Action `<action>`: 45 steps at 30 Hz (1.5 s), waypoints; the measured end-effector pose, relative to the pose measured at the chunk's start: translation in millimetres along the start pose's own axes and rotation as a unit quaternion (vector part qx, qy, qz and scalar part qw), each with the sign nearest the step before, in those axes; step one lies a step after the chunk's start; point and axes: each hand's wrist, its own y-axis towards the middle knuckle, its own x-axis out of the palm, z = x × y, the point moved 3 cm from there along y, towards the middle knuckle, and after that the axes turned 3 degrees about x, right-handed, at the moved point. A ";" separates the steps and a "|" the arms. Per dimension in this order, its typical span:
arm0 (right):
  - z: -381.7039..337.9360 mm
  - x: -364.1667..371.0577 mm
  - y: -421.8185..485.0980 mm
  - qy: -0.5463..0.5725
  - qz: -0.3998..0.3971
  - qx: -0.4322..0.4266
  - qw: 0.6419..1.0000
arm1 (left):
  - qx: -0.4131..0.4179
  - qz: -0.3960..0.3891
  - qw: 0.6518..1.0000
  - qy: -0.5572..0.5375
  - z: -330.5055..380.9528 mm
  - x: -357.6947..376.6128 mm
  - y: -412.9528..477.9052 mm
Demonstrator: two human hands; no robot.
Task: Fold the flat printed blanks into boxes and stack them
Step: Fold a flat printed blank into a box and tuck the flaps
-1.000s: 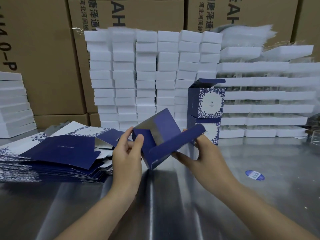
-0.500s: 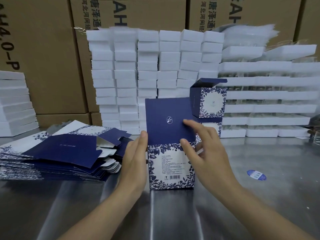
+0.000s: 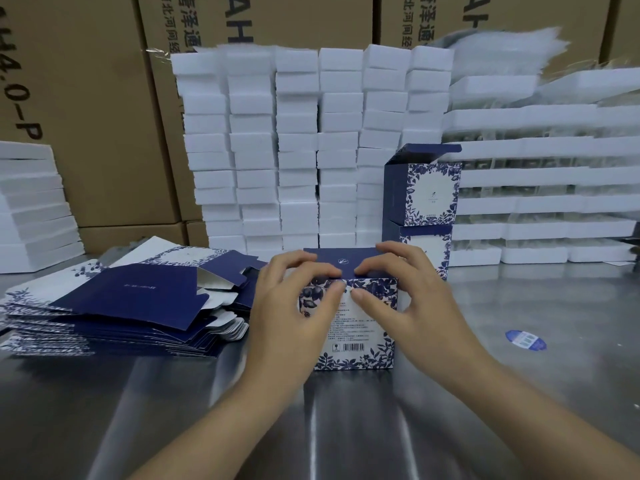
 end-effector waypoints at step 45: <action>25.9 3.8 -2.9 -0.010 -0.021 0.041 0.999 | -0.012 -0.078 0.997 0.017 -29.0 11.5 -4.3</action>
